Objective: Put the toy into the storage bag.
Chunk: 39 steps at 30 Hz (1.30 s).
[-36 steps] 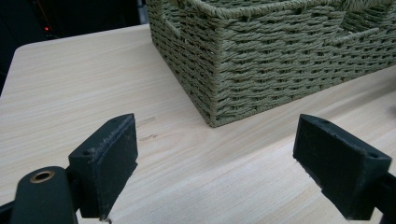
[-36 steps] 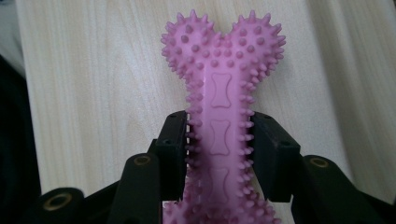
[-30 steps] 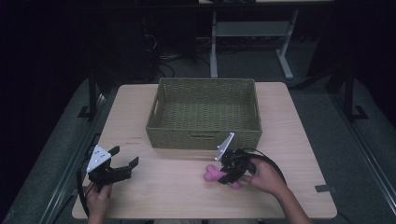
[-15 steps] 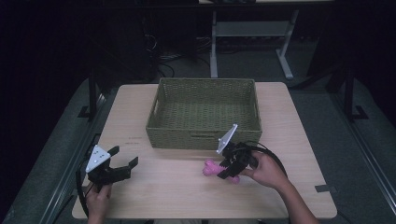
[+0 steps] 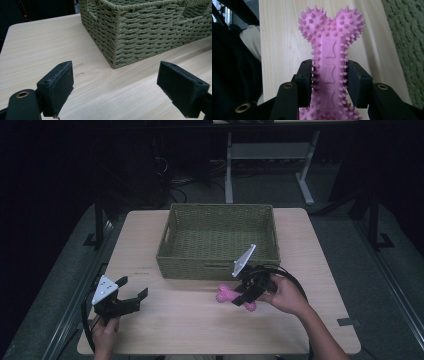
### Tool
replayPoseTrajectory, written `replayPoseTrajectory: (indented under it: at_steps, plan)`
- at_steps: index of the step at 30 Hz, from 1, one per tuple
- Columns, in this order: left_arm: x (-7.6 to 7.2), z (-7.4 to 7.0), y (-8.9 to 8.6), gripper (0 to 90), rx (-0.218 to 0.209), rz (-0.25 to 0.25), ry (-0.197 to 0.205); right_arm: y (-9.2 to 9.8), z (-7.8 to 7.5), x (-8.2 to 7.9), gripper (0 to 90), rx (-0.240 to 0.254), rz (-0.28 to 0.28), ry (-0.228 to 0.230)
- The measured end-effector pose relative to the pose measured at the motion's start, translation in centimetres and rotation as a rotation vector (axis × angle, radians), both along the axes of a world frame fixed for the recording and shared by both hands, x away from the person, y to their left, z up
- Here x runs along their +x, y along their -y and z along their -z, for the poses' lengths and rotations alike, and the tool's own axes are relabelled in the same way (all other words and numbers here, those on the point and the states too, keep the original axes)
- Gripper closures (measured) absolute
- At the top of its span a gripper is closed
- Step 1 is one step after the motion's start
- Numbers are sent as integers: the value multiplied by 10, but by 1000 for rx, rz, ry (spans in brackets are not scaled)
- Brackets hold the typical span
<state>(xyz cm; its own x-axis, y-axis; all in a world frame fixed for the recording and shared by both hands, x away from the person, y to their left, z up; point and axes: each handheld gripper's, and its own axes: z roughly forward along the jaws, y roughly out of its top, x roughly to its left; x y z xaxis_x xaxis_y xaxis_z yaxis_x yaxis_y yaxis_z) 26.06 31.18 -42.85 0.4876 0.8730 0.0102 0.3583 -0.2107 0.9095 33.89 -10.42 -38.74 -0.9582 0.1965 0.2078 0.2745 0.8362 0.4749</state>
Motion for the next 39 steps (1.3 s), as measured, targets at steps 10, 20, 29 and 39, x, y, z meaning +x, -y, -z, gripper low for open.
replayPoseTrajectory:
  at_steps: [10,20,29,39]
  plan:
    - [0,0,0,133,2,2,0,2,-15,6,579,9,-4,6]
    - [0,0,-1,133,-2,0,2,5,-32,13,579,27,-2,16]
    - [0,0,-1,133,-2,-1,2,7,-43,18,579,29,1,18]
    - [0,0,-2,133,-3,0,3,8,-54,25,578,37,4,13]
